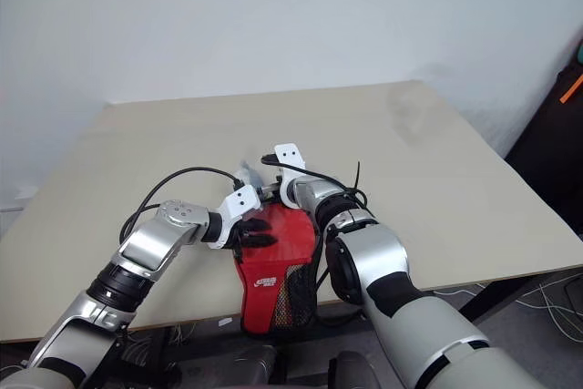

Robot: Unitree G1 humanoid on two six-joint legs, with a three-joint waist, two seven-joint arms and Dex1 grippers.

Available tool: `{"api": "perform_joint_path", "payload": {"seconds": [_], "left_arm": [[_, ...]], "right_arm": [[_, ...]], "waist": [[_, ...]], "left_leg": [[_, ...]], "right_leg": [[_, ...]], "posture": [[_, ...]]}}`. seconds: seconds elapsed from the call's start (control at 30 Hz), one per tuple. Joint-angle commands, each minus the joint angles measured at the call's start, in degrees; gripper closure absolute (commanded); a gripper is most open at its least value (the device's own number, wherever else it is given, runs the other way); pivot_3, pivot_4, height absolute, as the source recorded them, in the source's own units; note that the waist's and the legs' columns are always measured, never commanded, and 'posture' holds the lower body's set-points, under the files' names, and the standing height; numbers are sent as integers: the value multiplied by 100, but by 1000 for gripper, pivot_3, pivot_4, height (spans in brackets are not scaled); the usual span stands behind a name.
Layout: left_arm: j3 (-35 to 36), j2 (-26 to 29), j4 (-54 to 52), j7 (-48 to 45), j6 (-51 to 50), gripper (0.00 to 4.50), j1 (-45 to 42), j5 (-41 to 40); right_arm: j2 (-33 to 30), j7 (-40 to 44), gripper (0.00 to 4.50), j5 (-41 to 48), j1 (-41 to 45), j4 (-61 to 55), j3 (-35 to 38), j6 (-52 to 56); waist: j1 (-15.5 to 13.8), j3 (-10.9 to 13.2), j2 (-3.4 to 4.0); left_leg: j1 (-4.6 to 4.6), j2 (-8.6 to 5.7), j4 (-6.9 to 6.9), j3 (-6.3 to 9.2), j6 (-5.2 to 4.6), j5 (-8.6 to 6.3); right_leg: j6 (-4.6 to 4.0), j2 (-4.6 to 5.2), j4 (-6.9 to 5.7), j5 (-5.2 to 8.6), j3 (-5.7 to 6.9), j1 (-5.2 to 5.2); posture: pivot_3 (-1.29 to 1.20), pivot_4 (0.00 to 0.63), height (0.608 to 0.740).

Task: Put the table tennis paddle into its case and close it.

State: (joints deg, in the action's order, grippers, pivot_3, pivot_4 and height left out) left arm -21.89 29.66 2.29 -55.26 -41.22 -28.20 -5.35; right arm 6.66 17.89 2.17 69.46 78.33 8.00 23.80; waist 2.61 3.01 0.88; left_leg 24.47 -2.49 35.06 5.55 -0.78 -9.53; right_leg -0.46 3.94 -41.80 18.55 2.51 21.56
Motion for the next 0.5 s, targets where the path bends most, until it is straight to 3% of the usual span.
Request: {"api": "perform_joint_path", "payload": {"seconds": [0.03, 0.33, 0.5], "left_arm": [[-415, 78, 359, -14, -325, 2736, 341, 180], [-433, 38, 400, -22, -313, 2736, 317, 188], [-364, -72, 470, 17, -276, 2736, 272, 140]], "right_arm": [[-693, -566, 4473, 18, 247, -366, 184, -431], [-1319, -484, 4473, -41, 163, -421, 220, -105], [-1583, 2, 4473, 78, 53, -465, 251, 514]], "waist": [[-15, 6, 3], [-194, 46, 15], [-243, 65, 42]], "left_leg": [[1, -3, -5, 0, -1, 1], [18, -42, -79, 1, 1, 0], [45, -96, -158, 5, 3, -2]], "right_leg": [[0, 0, 0, 0, 0, -2], [-2, 13, 18, 1, -28, -9], [-3, 31, 57, 2, -57, -8]], "posture": [[0, 0, 688], [0, 0, 688], [0, 0, 688]]}}
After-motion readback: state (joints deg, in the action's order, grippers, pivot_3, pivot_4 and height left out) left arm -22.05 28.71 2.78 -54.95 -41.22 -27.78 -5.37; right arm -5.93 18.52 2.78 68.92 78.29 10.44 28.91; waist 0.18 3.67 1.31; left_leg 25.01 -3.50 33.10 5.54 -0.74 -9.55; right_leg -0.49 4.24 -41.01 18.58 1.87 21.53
